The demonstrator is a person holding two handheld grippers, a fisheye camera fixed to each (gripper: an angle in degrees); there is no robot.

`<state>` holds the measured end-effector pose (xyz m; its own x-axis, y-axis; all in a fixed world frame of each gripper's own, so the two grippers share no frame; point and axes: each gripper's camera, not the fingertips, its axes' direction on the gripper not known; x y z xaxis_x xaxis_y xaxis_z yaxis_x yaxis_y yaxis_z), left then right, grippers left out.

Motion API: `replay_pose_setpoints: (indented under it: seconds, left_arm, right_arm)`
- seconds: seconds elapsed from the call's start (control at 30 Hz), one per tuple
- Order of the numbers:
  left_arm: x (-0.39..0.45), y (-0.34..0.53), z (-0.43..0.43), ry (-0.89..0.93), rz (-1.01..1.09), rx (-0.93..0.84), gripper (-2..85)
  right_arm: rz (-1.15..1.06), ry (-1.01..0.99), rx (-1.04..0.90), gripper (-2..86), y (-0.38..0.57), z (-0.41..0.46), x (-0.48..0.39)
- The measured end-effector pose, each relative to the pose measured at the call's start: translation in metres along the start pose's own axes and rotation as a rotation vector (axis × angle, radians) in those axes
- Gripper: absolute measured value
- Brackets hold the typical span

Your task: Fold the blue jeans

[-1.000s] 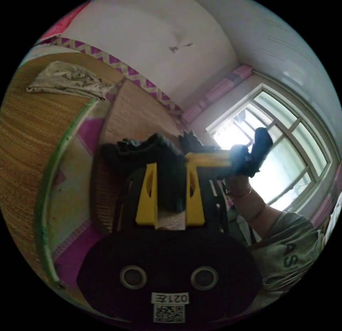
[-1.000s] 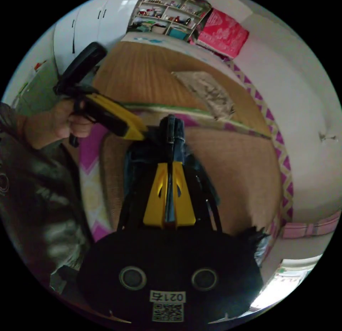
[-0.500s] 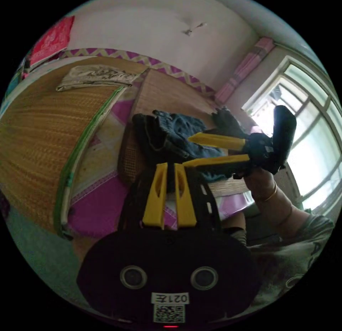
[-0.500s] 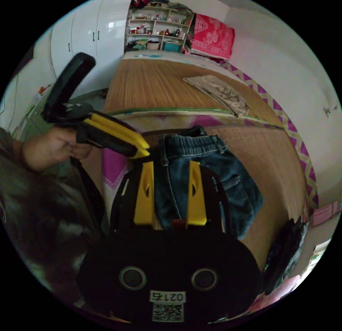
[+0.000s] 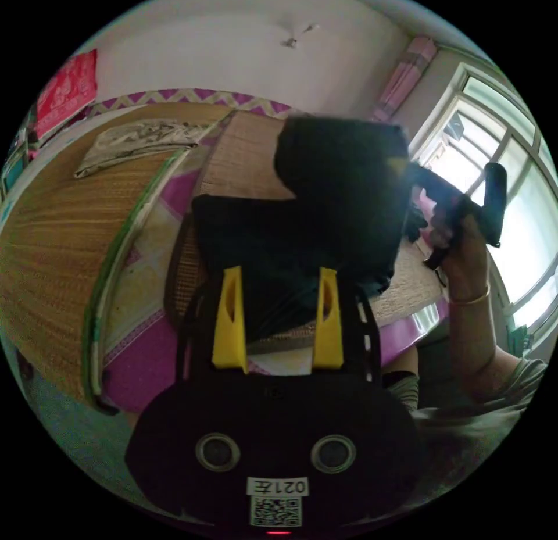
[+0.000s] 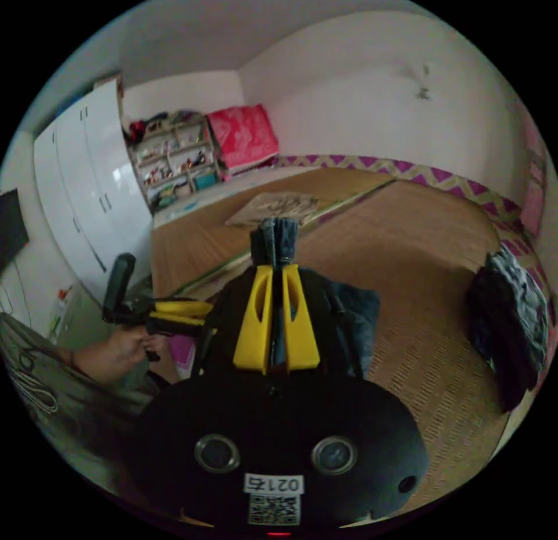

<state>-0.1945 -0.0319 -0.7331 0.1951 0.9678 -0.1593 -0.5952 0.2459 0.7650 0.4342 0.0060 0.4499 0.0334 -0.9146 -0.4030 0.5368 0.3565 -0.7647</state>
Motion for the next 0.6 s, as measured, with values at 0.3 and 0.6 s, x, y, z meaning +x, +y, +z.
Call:
replay_pose_setpoints:
  seconds: [0.3,0.6]
  left_arm:
    - [0.019,-0.010,0.040,-0.114,0.062,-0.065,11.1]
    - [0.043,-0.072,0.058,-0.199,0.210,-0.085,-0.7]
  right_arm:
    - [0.546,0.309,0.146,0.8,0.149,-0.202,0.223]
    - [0.831,0.105,0.116,0.7,0.294,-0.224,0.306]
